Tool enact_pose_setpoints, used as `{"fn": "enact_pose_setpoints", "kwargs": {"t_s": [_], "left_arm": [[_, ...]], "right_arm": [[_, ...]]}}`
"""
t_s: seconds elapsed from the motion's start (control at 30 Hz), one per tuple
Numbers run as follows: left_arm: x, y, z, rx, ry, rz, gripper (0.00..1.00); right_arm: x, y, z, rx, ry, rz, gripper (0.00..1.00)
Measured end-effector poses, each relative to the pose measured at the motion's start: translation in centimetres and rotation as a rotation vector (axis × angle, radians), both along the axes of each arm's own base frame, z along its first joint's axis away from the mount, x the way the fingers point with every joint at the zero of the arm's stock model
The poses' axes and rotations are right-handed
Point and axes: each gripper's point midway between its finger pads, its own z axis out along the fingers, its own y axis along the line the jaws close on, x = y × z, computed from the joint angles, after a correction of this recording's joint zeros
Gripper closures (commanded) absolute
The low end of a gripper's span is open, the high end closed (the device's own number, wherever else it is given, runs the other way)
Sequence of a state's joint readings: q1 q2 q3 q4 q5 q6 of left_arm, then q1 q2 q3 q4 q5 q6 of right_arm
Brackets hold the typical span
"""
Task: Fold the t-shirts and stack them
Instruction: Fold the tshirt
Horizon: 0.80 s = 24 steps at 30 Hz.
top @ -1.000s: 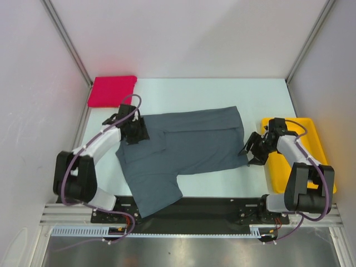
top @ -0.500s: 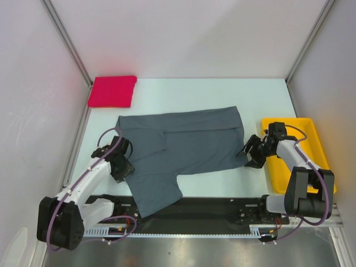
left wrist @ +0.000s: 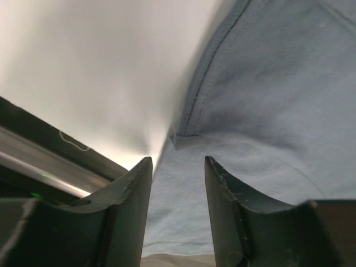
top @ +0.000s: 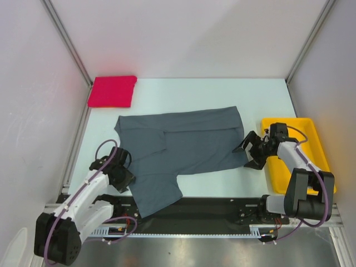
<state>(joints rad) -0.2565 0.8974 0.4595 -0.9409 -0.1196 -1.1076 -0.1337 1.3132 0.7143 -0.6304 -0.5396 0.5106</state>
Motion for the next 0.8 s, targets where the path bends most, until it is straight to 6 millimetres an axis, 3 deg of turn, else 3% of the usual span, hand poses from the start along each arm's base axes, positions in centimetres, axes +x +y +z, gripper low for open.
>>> {"fn": "enact_pose_setpoints", "kwargs": {"t_s": [0.13,0.3,0.4,0.47,0.53,0.6,0.63,0.77,0.8], "left_arm": [[-0.3,-0.3,-0.8,-0.026,-0.012,0.012,0.67],[-0.4,-0.8,-1.1,-0.042,0.023,0.008,0.63],[-0.2,-0.9,-1.0,-0.047,0.018,0.012,0.58],[-0.1,-0.9,-0.9,-0.052,0.013,0.022,0.59],[-0.1,-0.9,-0.9,-0.051,0.013,0.028,0.66],[-0.3,-0.8,-1.0,-0.047,0.019,0.035,0.77],[-0.4,-0.7,-1.0,-0.043,0.026,0.035,0.81],[-0.5,-0.7,-1.0,-0.044,0.022,0.034,1.0],[-0.4,-0.8,-0.9,-0.045,0.02,0.033,1.0]], "right_arm": [[-0.7,0.4,-0.4,0.149,-0.013,-0.073,0.0],[-0.8,0.3,-0.2,0.177,-0.016,-0.073,0.03],[0.2,-0.2,0.8,0.142,-0.049,-0.059,0.08],[0.8,-0.4,1.1,0.113,-0.066,-0.05,0.14],[0.8,-0.3,0.9,0.082,-0.063,-0.043,0.28],[0.5,-0.4,0.4,0.055,-0.04,-0.055,0.32],[0.2,-0.3,0.1,0.047,-0.032,-0.066,0.44],[-1.2,-0.5,-1.0,0.024,0.015,-0.132,0.48],[-1.5,-0.6,-1.3,0.017,0.025,-0.151,0.48]]}}
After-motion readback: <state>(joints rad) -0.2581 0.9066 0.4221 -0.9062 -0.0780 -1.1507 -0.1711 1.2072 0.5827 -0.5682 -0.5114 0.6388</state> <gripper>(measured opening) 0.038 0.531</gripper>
